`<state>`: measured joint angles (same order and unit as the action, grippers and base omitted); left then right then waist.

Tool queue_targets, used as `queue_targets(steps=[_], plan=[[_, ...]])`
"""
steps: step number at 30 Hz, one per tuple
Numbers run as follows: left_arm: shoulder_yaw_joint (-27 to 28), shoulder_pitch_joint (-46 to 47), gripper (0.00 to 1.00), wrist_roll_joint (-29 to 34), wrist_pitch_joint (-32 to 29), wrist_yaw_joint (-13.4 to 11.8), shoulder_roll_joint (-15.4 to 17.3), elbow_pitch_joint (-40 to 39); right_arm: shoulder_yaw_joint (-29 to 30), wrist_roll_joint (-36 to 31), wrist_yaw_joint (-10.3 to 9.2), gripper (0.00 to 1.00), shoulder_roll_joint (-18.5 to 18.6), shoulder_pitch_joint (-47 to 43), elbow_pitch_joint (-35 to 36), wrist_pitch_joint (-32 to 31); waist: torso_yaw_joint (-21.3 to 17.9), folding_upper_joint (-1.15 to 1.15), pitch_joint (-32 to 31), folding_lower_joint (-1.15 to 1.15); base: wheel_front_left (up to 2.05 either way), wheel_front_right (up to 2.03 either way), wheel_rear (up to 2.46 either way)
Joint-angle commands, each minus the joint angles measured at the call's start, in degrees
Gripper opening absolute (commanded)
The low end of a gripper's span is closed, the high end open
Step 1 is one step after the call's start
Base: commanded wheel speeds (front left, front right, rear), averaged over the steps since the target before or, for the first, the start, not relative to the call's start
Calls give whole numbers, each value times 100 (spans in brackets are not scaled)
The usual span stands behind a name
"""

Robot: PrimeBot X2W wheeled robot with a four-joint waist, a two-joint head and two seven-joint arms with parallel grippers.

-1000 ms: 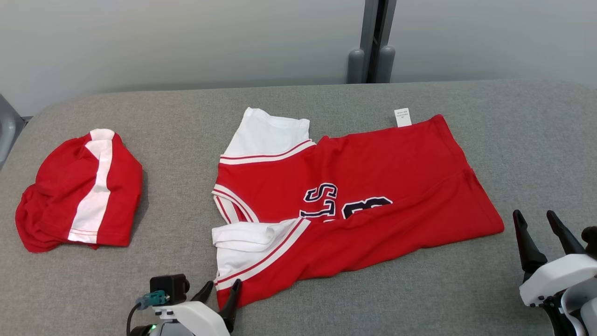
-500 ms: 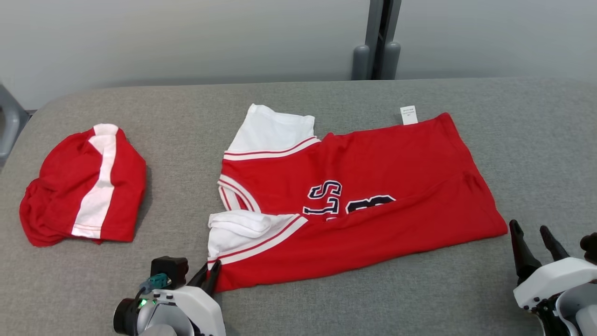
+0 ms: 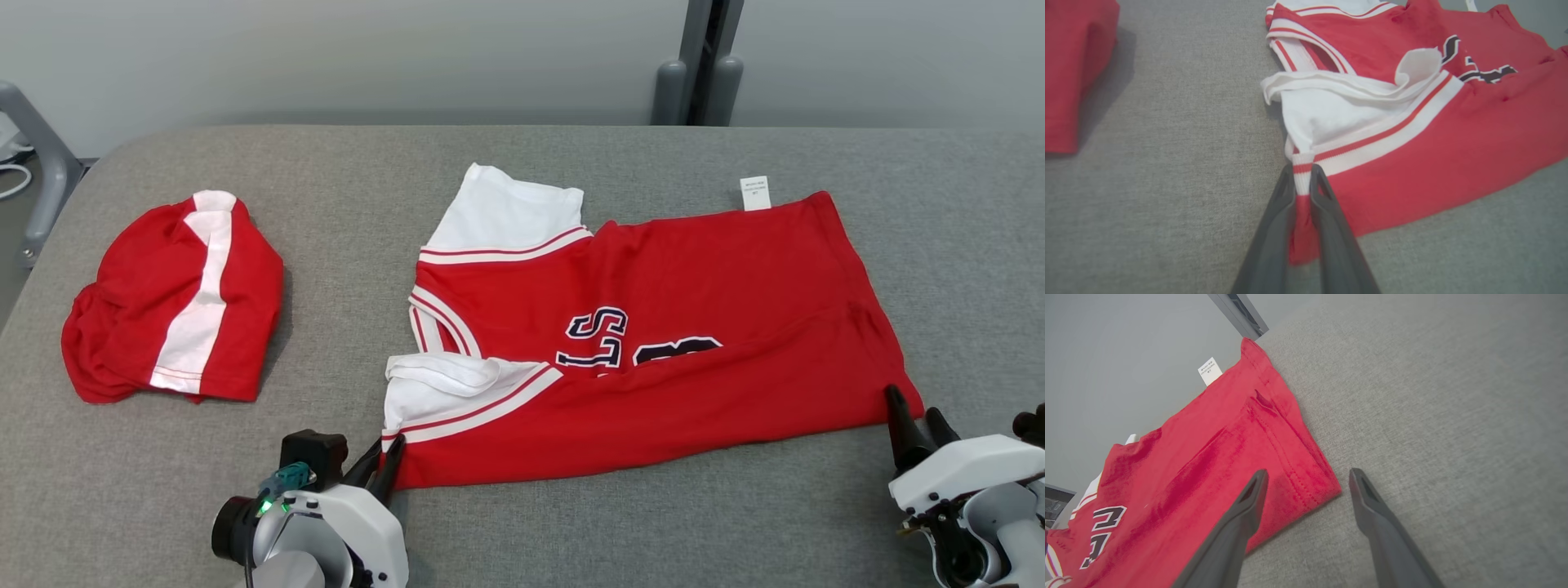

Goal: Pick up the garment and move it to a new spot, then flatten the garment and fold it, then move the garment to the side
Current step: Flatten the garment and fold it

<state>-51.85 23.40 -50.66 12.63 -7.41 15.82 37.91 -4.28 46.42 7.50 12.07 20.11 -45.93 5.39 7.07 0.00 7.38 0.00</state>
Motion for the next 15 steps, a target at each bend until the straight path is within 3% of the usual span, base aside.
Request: queue_targets(steps=[1, 6, 7, 9, 15], plan=[[-6, 91, 0, 28, -4, -33, 58, -21, -26, 70, -2, 100, 22, 72, -65, -15, 31, 0, 23, 0, 0, 0, 0], [-45, 107, 0, 57, -28, -63, 84, -117, -230, 287, -2, 100, 24, 239, -268, -33, 95, 0, 66, 0, 0, 0, 0], [-50, 105, 0, 63, -33, -74, 89, -130, -266, 329, -2, 48, 31, 265, -292, -19, 101, 0, 73, 0, 0, 0, 0], [-61, 102, 0, 71, -37, -85, 109, -159, -353, 395, -2, 0, 58, 292, -311, 32, 109, 0, 77, 0, 0, 0, 0], [-87, 110, 0, 104, -36, -132, 175, -223, -572, 600, -2, 0, 178, 299, -314, 213, 91, 0, 52, 0, 0, 0, 0]])
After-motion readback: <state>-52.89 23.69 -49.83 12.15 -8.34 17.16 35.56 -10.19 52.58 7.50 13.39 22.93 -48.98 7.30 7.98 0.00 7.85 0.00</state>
